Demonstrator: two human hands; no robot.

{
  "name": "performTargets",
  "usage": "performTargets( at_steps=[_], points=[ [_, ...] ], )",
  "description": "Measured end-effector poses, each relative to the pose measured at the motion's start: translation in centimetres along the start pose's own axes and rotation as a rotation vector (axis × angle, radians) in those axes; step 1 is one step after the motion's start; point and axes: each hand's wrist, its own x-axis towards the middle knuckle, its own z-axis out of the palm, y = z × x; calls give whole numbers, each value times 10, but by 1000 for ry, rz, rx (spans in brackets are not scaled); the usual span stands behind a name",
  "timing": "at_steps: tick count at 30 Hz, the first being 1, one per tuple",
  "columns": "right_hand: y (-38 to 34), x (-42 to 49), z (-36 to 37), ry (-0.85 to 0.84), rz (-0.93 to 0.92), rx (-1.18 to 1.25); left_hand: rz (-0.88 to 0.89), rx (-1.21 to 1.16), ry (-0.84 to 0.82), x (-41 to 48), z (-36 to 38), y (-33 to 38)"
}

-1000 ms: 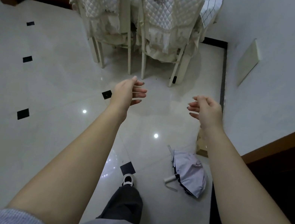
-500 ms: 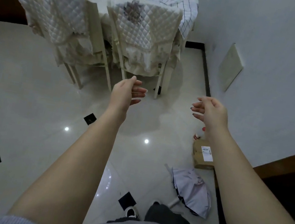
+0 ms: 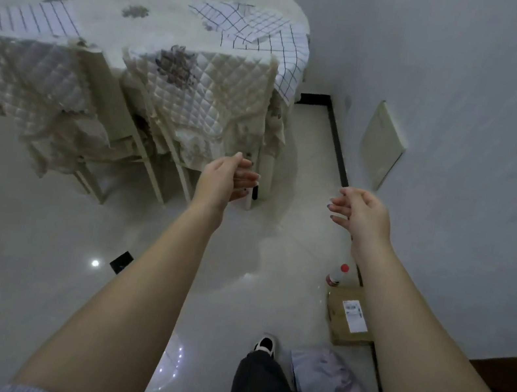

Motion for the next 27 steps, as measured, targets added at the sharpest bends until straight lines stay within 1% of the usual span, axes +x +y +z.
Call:
performTargets(
  at_steps=[7,17,24,27],
  points=[
    [-36,109,4,17,8,8,37,4,-66,90,69,41],
    [-58,232,14,57,36,8,-13,21,-108,208,141,55],
    [-77,351,37,69,30,-3,-30,20,-113,322,190,78],
    [-96,405,52,72,34,-9,-52,29,-130,376,210,96]
  ],
)
